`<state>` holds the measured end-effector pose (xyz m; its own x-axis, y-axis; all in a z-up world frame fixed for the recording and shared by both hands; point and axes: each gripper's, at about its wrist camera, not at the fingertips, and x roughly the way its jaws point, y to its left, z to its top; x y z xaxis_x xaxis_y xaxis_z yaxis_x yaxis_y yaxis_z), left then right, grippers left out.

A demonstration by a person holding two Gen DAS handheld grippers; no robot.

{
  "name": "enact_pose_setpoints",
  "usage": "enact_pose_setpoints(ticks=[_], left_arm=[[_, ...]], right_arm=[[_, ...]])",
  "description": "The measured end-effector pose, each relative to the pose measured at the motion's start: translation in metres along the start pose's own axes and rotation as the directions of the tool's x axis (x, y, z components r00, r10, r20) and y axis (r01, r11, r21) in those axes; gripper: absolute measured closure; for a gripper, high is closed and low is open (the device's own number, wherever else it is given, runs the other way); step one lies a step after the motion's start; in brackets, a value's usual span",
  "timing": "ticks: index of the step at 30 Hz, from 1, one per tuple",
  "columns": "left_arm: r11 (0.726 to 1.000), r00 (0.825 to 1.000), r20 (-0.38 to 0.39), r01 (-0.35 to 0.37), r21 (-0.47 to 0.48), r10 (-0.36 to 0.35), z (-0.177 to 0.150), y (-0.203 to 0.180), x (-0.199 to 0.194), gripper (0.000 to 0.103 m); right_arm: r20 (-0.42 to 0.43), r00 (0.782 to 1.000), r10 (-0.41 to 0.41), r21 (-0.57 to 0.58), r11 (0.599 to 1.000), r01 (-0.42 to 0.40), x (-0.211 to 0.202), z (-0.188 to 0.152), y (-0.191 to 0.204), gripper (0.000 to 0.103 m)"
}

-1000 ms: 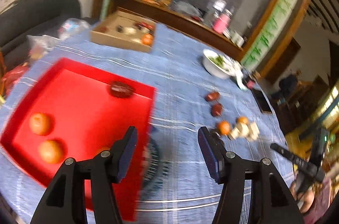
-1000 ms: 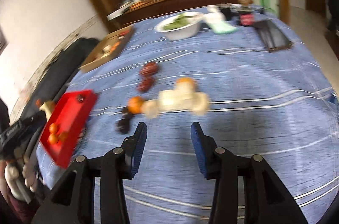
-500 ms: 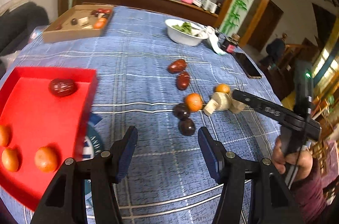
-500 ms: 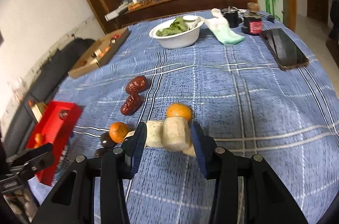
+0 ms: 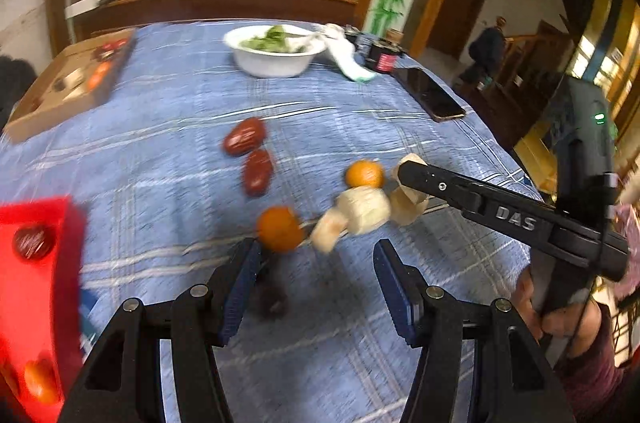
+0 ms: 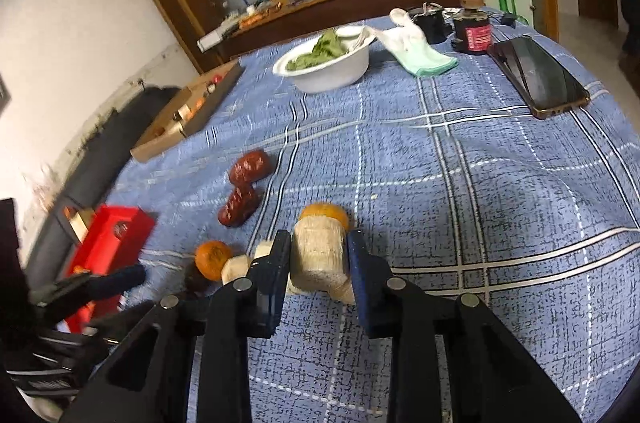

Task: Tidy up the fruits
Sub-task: 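Grasp a white yam chunk with the right tool while the left tool grasps another chunk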

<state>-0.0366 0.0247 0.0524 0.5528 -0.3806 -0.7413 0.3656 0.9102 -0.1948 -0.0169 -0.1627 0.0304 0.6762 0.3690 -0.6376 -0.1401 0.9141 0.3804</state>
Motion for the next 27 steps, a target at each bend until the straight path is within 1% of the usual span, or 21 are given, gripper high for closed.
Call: enact_pose_setpoints(ticks=[4,8,9,12,19,20,21,22,23,25,27], left_arm=[[0.997,0.999,-0.018,0.035,0.071,-0.034,0.015,-0.025,0.026,0.042],[0.987,0.999,-0.043,0.040,0.159,-0.033,0.023,-0.043,0.049,0.042],[0.983,0.998,-0.057,0.038,0.178,-0.028,0.024,-0.046,0.055,0.042],[0.972,0.998,-0.059,-0.003,0.236,0.017,0.025,-0.051,0.065,0.042],[0.978,0.998,-0.063,0.043,0.206,-0.031,0.030,-0.041,0.071,0.042],[0.977,0.997,-0.068,0.052,0.206,-0.038,0.030,-0.040,0.070,0.046],[0.977,0.997,-0.068,0.054,0.206,-0.041,0.031,-0.041,0.071,0.058],[0.976,0.998,-0.061,0.036,0.213,-0.023,0.031,-0.039,0.069,0.064],[0.977,0.997,-0.069,0.039,0.209,-0.025,0.031,-0.036,0.068,0.066],[0.982,0.996,-0.077,0.057,0.181,-0.044,0.030,-0.030,0.065,0.066],[0.985,0.996,-0.079,0.055,0.161,-0.043,0.030,-0.027,0.065,0.066]], right_arm=[[0.041,0.999,0.022,0.071,0.997,-0.025,-0.012,0.004,-0.013,0.076],[0.055,0.998,0.045,0.130,0.990,-0.051,-0.017,0.007,-0.025,0.076],[0.058,0.997,0.046,0.137,0.989,-0.054,-0.018,0.007,-0.026,0.076],[0.065,0.997,0.049,0.141,0.988,-0.057,-0.020,0.008,-0.026,0.076],[0.063,0.996,0.067,0.154,0.985,-0.076,-0.021,0.007,-0.027,0.076],[0.063,0.996,0.069,0.154,0.985,-0.078,-0.021,0.007,-0.027,0.076],[0.064,0.995,0.070,0.155,0.985,-0.079,-0.021,0.007,-0.027,0.076],[0.064,0.996,0.069,0.155,0.985,-0.078,-0.021,0.007,-0.027,0.076],[0.063,0.996,0.068,0.155,0.985,-0.078,-0.021,0.007,-0.027,0.076],[0.061,0.996,0.069,0.157,0.985,-0.078,-0.021,0.007,-0.027,0.076],[0.058,0.996,0.072,0.159,0.984,-0.080,-0.021,0.006,-0.027,0.076]])
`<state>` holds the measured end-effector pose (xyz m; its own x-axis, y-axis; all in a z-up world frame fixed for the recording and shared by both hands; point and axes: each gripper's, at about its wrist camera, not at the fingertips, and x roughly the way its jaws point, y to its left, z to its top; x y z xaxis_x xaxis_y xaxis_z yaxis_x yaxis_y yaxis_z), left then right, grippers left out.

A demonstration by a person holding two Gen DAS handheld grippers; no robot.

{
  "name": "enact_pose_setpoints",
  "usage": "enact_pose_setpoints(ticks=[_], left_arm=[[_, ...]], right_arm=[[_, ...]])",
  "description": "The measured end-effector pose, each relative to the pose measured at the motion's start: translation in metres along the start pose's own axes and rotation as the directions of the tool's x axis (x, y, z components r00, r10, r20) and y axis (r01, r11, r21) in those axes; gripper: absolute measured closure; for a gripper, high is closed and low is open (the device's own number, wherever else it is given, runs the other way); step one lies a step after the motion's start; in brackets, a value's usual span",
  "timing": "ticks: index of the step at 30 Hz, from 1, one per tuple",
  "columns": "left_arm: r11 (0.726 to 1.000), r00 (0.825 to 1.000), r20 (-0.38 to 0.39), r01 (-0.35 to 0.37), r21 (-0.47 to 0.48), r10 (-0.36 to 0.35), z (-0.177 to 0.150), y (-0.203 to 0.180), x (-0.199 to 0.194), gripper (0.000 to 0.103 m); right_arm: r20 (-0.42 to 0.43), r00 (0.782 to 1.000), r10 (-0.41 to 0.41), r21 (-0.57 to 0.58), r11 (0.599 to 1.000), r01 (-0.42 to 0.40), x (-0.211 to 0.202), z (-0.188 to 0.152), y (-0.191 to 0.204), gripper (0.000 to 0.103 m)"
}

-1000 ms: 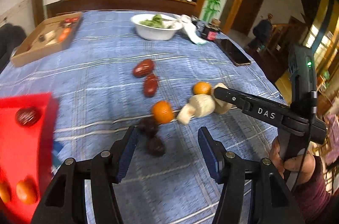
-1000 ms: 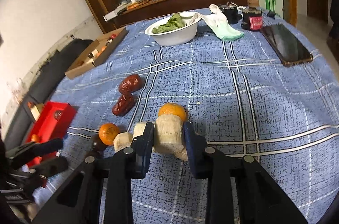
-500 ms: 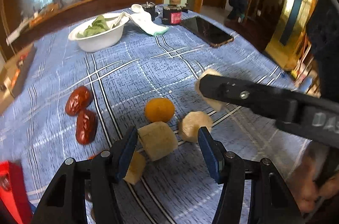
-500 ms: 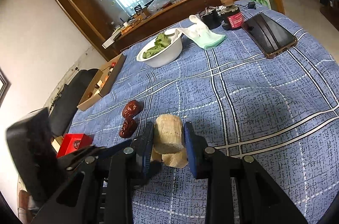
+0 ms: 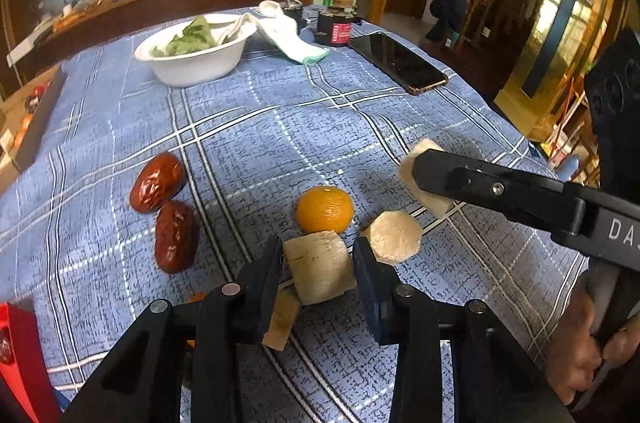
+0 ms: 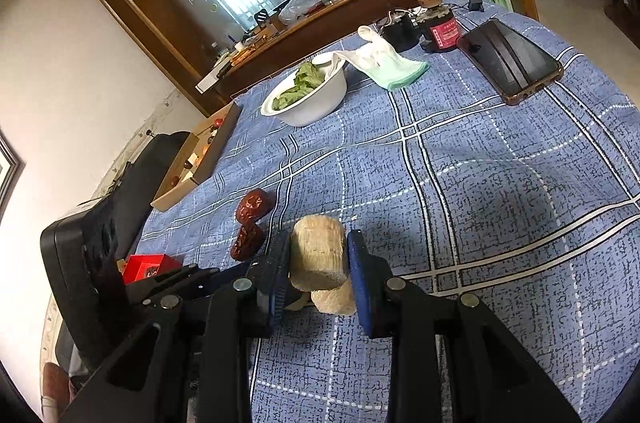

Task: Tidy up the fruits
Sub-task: 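Grasp a white yam chunk with the right tool while the left tool grasps another chunk, then carry both yam chunks over the red tray and open both tools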

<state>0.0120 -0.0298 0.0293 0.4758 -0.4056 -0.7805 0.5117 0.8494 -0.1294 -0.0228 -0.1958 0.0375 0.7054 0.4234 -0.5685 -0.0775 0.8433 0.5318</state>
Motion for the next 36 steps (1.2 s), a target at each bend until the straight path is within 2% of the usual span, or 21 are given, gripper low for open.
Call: enact_pose_setpoints(ticks=[3,6,8,11,15,19,22,24,26,31,32,34,36], left_arm=[[1.000,0.999,-0.020,-0.026,0.008,0.026,0.001,-0.008,0.007,0.063],[0.991,0.994,-0.017,-0.107,0.078,0.109,-0.001,-0.023,0.014,0.061],[0.989,0.993,0.001,-0.121,0.084,0.121,-0.002,-0.027,0.012,0.068],[0.993,0.994,0.029,-0.110,0.047,0.109,-0.002,-0.022,0.002,0.068],[0.994,0.990,0.088,-0.104,-0.024,0.106,-0.007,-0.013,-0.031,0.068],[0.985,0.979,0.141,-0.128,-0.116,0.144,-0.023,0.010,-0.075,0.068],[0.967,0.968,0.169,-0.152,-0.206,0.188,-0.041,0.038,-0.109,0.068],[0.945,0.955,0.174,-0.190,-0.267,0.241,-0.057,0.063,-0.134,0.068],[0.916,0.938,0.174,-0.233,-0.327,0.301,-0.074,0.090,-0.155,0.068],[0.798,0.891,0.139,-0.307,-0.519,0.433,-0.125,0.168,-0.194,0.067],[0.773,0.885,0.128,-0.310,-0.554,0.447,-0.136,0.182,-0.199,0.067],[0.739,0.886,0.114,-0.297,-0.604,0.449,-0.152,0.202,-0.203,0.067],[0.719,0.890,0.100,-0.289,-0.632,0.445,-0.163,0.221,-0.205,0.067]], right_arm=[[0.000,1.000,0.004,-0.003,1.000,-0.004,0.000,-0.001,0.002,0.076],[-0.004,1.000,0.006,-0.003,1.000,-0.006,0.001,-0.001,0.001,0.076],[-0.006,1.000,0.004,-0.002,1.000,-0.004,0.002,-0.001,0.001,0.076],[-0.005,1.000,0.002,-0.003,1.000,-0.002,0.002,-0.001,0.001,0.076],[-0.009,1.000,0.003,-0.006,1.000,-0.003,0.004,-0.002,0.001,0.076],[-0.008,1.000,-0.008,-0.026,1.000,0.007,0.004,-0.004,0.004,0.076],[-0.001,1.000,-0.024,-0.080,0.997,0.024,0.005,-0.007,0.014,0.076],[-0.008,0.999,-0.033,-0.108,0.994,0.032,0.007,-0.009,0.022,0.076],[-0.035,0.999,-0.008,-0.106,0.994,0.004,0.009,-0.013,0.030,0.076],[-0.103,0.991,0.086,-0.149,0.984,-0.101,0.011,-0.030,0.084,0.076],[-0.120,0.988,0.102,-0.167,0.978,-0.122,0.014,-0.033,0.099,0.076],[-0.169,0.976,0.138,-0.209,0.963,-0.172,0.023,-0.043,0.134,0.075],[-0.228,0.960,0.162,-0.248,0.944,-0.218,0.037,-0.055,0.168,0.075]])
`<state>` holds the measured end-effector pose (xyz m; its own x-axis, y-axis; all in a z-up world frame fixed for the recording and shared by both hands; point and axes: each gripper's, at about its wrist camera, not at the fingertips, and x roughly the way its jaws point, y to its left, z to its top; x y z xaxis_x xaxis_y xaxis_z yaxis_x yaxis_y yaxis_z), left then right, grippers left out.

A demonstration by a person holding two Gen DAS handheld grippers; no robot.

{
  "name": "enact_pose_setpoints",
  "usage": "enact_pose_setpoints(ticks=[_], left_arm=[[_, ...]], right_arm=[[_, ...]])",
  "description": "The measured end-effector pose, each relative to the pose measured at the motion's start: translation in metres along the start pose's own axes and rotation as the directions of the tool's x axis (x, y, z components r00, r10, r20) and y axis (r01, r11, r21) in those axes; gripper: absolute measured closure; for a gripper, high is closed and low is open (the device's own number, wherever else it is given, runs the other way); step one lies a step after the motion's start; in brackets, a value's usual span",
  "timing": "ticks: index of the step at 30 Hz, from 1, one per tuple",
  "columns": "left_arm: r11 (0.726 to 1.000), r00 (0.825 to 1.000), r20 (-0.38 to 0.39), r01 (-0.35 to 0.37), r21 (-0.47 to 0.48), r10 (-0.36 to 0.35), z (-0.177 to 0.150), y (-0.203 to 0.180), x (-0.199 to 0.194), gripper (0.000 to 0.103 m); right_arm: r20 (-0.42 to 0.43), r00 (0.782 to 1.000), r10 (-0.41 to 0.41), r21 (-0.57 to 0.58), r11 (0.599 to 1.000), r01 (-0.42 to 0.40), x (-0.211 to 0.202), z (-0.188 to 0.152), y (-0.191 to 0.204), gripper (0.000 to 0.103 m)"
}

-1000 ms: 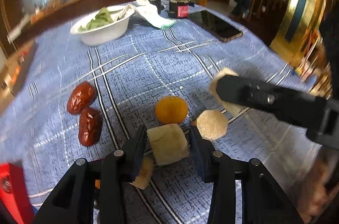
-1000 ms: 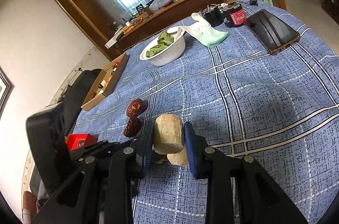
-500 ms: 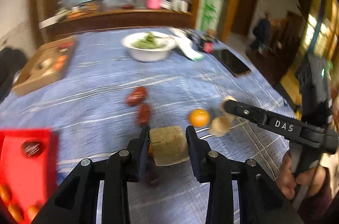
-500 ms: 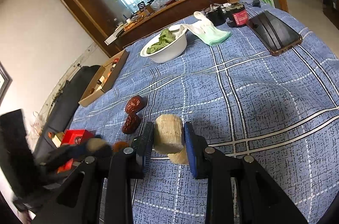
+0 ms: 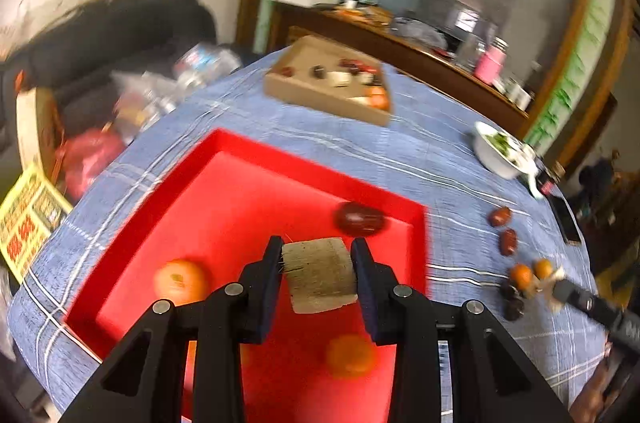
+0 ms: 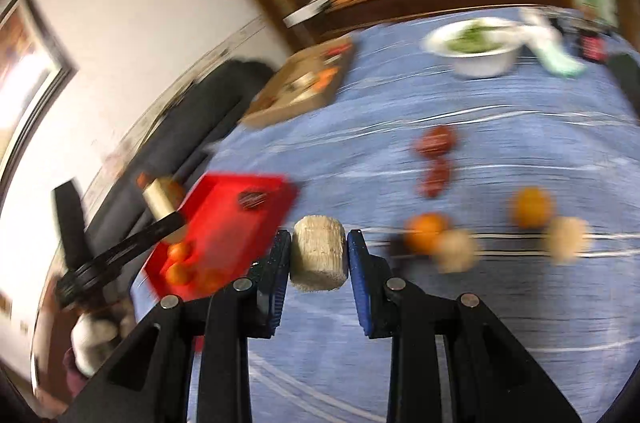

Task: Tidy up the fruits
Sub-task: 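Carry both yam chunks over the red tray and open both tools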

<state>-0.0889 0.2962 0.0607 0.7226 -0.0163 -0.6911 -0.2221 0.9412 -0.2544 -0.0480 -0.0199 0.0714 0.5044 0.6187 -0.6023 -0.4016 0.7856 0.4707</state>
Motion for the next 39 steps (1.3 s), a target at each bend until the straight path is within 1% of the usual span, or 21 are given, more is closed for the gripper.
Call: enact_pose_setpoints(ticks=[2,4,6,9,11,14,19,21,23,28,30,32,34,37,39], left_arm=[[1.000,1.000,-0.026,0.000,-0.019,-0.001,0.006,0.017,0.011,0.067],[1.000,0.999,-0.046,-0.008,-0.021,0.007,0.012,0.026,0.019,0.067],[1.000,0.998,-0.060,-0.020,-0.009,0.019,0.018,0.034,0.028,0.067],[1.000,0.996,-0.085,-0.027,-0.013,0.026,0.024,0.045,0.043,0.067],[0.999,0.994,-0.112,-0.018,-0.031,0.014,0.024,0.051,0.053,0.067],[0.999,0.992,-0.127,0.001,-0.046,-0.006,0.022,0.056,0.060,0.067],[0.997,0.990,-0.136,0.029,-0.073,-0.039,0.022,0.060,0.061,0.067],[0.996,0.990,-0.138,0.033,-0.079,-0.044,0.022,0.061,0.060,0.063],[0.996,0.990,-0.132,0.038,-0.084,-0.048,0.023,0.062,0.056,0.059],[0.997,0.996,-0.084,0.030,-0.075,-0.036,0.024,0.052,0.031,0.057],[0.997,0.998,-0.054,0.039,-0.065,-0.042,0.024,0.043,0.016,0.048],[0.996,0.998,-0.024,0.062,-0.056,-0.064,0.023,0.031,0.000,0.044],[0.995,0.996,-0.006,0.094,-0.044,-0.094,0.022,0.018,-0.012,0.043],[0.989,0.989,0.011,0.146,-0.022,-0.146,0.017,-0.006,-0.029,0.039],[0.984,0.984,0.017,0.175,-0.009,-0.175,0.013,-0.022,-0.036,0.036]], right_arm=[[-0.052,0.998,0.032,-0.033,0.999,-0.034,0.022,0.000,0.027,0.075],[-0.096,0.994,0.047,-0.065,0.996,-0.053,0.044,0.001,0.053,0.075],[-0.136,0.990,0.044,-0.106,0.993,-0.059,0.068,0.001,0.079,0.075],[-0.180,0.984,0.014,-0.157,0.987,-0.043,0.102,0.000,0.107,0.075],[-0.200,0.979,-0.021,-0.186,0.982,-0.017,0.121,-0.002,0.118,0.075],[-0.233,0.971,-0.062,-0.206,0.978,0.013,0.147,-0.006,0.126,0.075],[-0.256,0.961,-0.106,-0.239,0.970,0.043,0.172,-0.015,0.133,0.075],[-0.255,0.960,-0.118,-0.248,0.967,0.053,0.175,-0.016,0.135,0.073],[-0.254,0.961,-0.109,-0.243,0.969,0.046,0.176,-0.016,0.137,0.067],[-0.219,0.971,-0.100,-0.250,0.967,0.043,0.159,-0.011,0.138,0.066],[-0.204,0.975,-0.088,-0.243,0.969,0.037,0.145,-0.010,0.134,0.066],[-0.188,0.979,-0.078,-0.232,0.972,0.033,0.130,-0.010,0.129,0.066],[-0.168,0.983,-0.070,-0.218,0.975,0.033,0.113,-0.011,0.120,0.066],[-0.125,0.990,-0.073,-0.179,0.983,0.050,0.079,-0.014,0.095,0.066],[-0.090,0.992,-0.090,-0.128,0.989,0.078,0.049,-0.015,0.067,0.066]])
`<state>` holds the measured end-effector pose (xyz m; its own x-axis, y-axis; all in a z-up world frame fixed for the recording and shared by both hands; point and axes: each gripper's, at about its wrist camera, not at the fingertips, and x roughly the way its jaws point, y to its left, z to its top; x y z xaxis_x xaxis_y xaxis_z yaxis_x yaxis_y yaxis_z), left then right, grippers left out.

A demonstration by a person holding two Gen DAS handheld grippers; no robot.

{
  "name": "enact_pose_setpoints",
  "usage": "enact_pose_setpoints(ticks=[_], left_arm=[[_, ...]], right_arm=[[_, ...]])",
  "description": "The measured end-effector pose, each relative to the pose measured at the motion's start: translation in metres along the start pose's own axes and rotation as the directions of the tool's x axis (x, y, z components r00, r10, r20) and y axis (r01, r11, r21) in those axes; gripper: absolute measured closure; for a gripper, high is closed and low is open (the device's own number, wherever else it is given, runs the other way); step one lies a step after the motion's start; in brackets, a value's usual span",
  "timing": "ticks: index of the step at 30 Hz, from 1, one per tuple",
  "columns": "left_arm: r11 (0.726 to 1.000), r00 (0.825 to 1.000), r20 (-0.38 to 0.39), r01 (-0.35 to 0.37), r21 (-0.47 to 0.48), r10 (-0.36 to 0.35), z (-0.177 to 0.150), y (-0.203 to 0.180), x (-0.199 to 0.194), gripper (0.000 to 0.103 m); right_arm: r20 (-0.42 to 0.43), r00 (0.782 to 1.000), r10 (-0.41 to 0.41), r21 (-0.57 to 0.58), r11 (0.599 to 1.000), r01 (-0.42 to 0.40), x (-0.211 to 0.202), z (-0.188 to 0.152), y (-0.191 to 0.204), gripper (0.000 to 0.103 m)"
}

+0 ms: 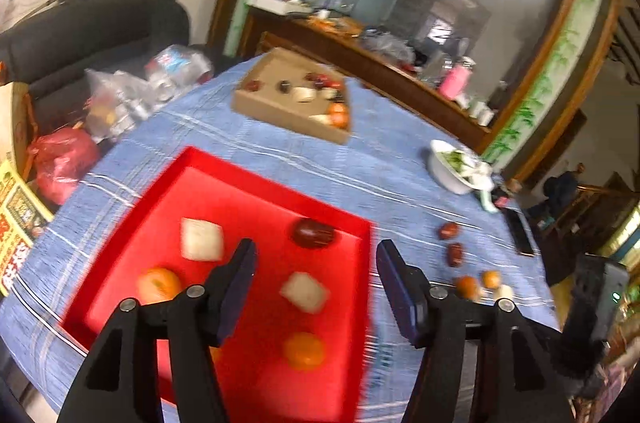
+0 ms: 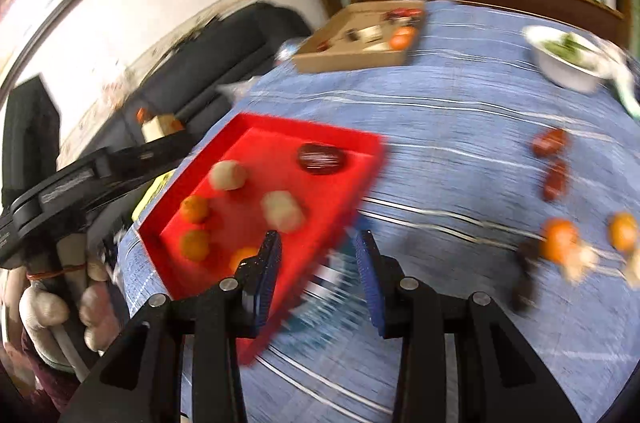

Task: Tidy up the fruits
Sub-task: 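Carry both yam chunks over the red tray and open both tools, then return to the table and grasp a round beige rice cake with the right tool, then grasp a mandarin orange with the left tool while the right tool holds the rice cake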

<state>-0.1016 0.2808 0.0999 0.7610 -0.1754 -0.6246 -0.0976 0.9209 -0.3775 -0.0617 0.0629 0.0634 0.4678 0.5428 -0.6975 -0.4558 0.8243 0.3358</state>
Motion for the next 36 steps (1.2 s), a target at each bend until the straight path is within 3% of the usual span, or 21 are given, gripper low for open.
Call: enact_pose_setpoints(ticks=[5,9,13,26,36], left_arm=[[0.997,0.997,-0.033,0.073,0.034,-0.072,-0.019,-0.047,0.007,0.036],[0.993,0.992,-0.093,0.091,0.074,-0.084,-0.035,-0.079,0.025,0.036],[0.991,0.988,-0.138,0.086,0.107,-0.071,-0.048,-0.101,0.037,0.036],[0.973,0.988,-0.155,0.052,0.224,-0.017,-0.069,-0.138,0.053,0.036],[0.949,0.973,-0.232,0.078,0.305,-0.005,-0.084,-0.175,0.101,0.036]], right_arm=[[0.077,0.989,-0.130,0.132,0.984,0.119,-0.062,-0.018,-0.079,0.066],[0.085,0.965,-0.249,0.246,0.944,0.222,-0.101,-0.032,-0.143,0.066],[0.073,0.950,-0.304,0.299,0.915,0.270,-0.110,-0.037,-0.181,0.066],[0.024,0.934,-0.357,0.254,0.906,0.339,-0.056,-0.028,-0.213,0.066],[0.072,0.936,-0.345,0.264,0.911,0.316,-0.064,-0.033,-0.220,0.070]])
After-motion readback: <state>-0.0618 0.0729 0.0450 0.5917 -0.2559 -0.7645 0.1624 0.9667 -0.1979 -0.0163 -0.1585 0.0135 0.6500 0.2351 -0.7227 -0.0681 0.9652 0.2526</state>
